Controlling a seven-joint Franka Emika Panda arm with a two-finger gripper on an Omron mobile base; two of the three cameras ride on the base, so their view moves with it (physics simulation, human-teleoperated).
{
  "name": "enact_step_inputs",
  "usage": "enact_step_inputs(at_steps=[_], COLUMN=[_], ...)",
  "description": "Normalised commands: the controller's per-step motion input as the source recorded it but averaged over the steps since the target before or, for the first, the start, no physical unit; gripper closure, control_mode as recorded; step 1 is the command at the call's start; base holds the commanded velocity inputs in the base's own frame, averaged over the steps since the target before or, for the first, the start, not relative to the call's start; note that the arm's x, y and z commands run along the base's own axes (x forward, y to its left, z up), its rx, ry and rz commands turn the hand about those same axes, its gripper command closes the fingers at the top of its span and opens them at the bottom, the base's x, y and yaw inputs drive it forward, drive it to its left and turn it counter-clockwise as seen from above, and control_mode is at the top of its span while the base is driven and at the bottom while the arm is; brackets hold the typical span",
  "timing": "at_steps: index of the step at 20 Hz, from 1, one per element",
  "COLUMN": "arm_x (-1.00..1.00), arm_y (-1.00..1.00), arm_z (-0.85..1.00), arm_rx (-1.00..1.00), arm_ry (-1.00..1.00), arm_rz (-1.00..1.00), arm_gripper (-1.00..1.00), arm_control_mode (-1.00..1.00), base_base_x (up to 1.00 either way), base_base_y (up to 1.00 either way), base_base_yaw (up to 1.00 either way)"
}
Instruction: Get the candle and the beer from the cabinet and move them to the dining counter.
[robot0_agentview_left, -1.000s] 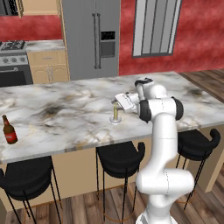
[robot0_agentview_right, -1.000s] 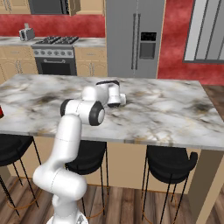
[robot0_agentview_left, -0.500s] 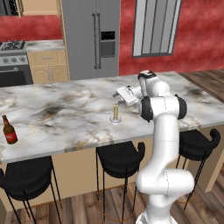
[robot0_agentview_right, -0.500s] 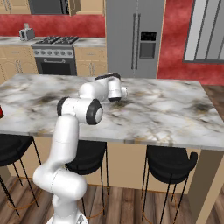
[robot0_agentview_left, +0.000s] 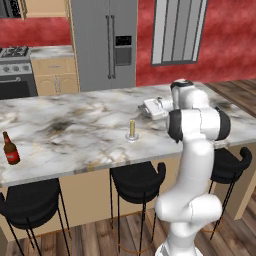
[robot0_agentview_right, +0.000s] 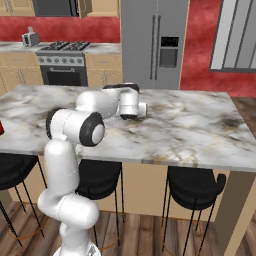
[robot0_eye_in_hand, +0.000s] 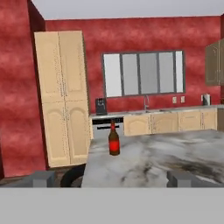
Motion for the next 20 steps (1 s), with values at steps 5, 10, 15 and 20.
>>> enact_step_inputs(at_steps=[5,10,15,20], arm_x=[-0.89,-0.97,-0.86,-0.77], arm_y=[0.00,-0.01,-0.01,0.00], arm_z=[0.54,0.73,0.81,0.80], arm_rx=[0.00,0.00,0.00,0.00], arm_ry=[0.03,0.00,0.05,0.15], arm_rz=[-0.39,-0.31,-0.26,-0.24], arm_gripper=[-1.00,-1.00,-1.00,-1.00], arm_control_mode=[-1.00,-1.00,-1.00,-1.00], base_base_x=[0.00,0.00,0.00,0.00], base_base_y=[0.00,0.00,0.00,0.00], base_base_yaw=[0.00,0.00,0.00,0.00])
